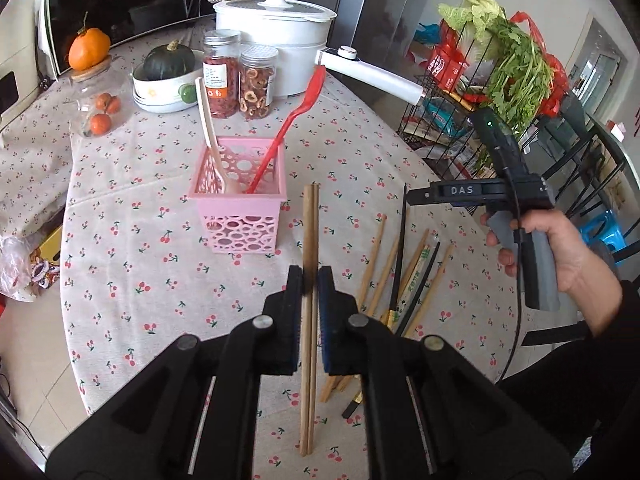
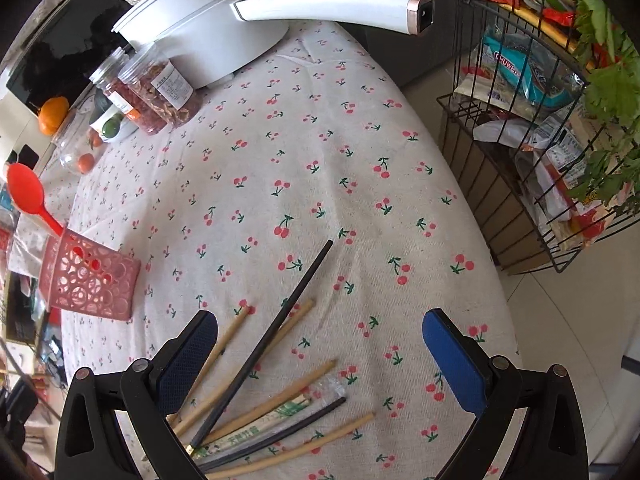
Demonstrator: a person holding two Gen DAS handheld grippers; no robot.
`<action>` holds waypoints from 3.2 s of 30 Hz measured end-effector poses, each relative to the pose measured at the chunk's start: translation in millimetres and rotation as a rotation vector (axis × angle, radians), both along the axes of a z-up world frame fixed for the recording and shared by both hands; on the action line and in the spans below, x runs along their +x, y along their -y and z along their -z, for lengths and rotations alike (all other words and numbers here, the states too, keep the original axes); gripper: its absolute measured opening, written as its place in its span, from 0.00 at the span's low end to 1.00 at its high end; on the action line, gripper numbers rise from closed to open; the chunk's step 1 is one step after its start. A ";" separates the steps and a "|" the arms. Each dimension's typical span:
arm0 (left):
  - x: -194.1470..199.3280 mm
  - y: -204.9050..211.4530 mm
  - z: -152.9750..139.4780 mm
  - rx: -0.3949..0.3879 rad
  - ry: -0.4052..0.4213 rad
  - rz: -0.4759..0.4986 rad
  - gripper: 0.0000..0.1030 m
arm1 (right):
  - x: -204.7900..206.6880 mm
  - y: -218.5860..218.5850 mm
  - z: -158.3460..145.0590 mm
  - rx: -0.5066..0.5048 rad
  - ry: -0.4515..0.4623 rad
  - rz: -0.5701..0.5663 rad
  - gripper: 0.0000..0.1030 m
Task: Organize utensils
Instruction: 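Lift the wooden chopsticks with the left tool while the right tool grasps a black chopstick, then insert the wooden chopsticks into the pink basket and open the left tool, then lower the black chopstick into the pink basket and open the right tool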
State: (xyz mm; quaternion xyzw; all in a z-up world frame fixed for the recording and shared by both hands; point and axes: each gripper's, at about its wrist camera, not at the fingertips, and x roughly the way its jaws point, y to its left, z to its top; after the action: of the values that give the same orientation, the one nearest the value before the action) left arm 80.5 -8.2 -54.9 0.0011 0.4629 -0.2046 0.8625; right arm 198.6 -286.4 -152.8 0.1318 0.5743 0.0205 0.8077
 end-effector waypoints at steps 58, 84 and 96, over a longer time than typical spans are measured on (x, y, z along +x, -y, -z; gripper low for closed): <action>-36.7 -55.5 -110.4 -0.169 0.454 -0.096 0.05 | -130.5 -94.1 -214.2 0.156 0.757 -0.322 0.05; 51.2 -50.4 -66.2 -0.139 0.427 -0.160 0.39 | -94.7 -123.1 -237.0 0.183 0.830 -0.265 0.05; 34.1 -85.7 -54.1 -0.167 0.251 -0.282 0.96 | -80.4 -126.2 -238.3 0.175 0.856 -0.200 0.05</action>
State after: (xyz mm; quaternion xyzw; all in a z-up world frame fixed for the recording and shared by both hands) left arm 114.6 77.5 -0.7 -0.1097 0.3285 -0.1178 0.9307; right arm 118.1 -160.2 85.4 0.1233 0.1942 0.1998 0.9525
